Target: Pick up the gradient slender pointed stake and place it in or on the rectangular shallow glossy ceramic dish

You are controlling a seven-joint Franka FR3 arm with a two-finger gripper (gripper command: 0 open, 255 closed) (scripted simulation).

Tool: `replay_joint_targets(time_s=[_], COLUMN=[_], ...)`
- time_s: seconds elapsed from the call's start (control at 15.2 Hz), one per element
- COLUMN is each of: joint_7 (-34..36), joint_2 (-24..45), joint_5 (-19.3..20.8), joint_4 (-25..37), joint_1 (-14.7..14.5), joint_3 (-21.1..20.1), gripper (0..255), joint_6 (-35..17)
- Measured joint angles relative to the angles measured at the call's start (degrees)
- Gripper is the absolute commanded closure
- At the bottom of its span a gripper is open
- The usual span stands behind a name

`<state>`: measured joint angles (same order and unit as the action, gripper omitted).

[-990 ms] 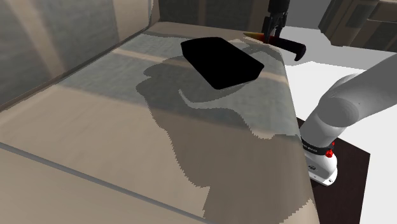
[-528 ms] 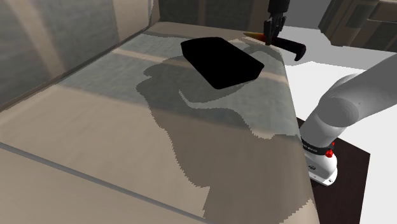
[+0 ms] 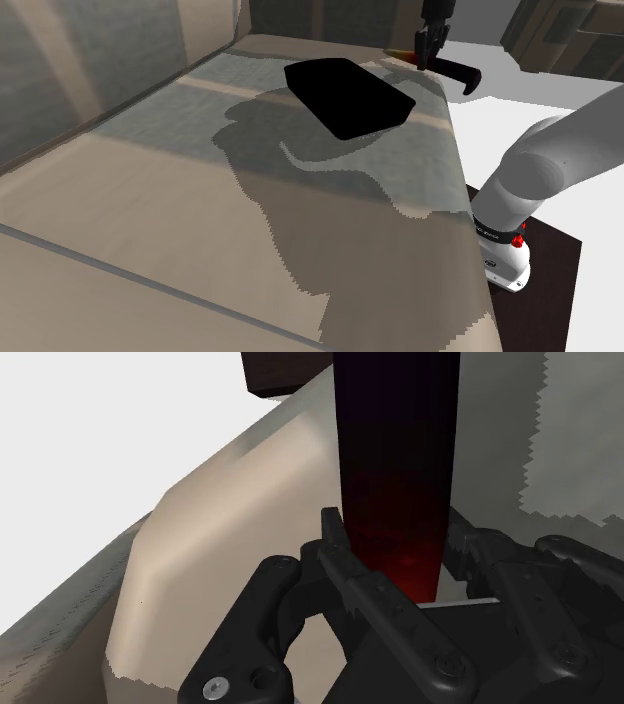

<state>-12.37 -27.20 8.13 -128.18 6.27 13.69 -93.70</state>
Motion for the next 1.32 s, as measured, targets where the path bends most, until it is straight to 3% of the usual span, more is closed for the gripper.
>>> replay_joint_targets(time_s=[1.32], joint_7=[-1.0], joint_2=[2.3], joint_5=[-0.9], joint_4=[17.1], joint_1=[-0.5], joint_3=[-0.9], gripper=[255], joint_6=[14.8])
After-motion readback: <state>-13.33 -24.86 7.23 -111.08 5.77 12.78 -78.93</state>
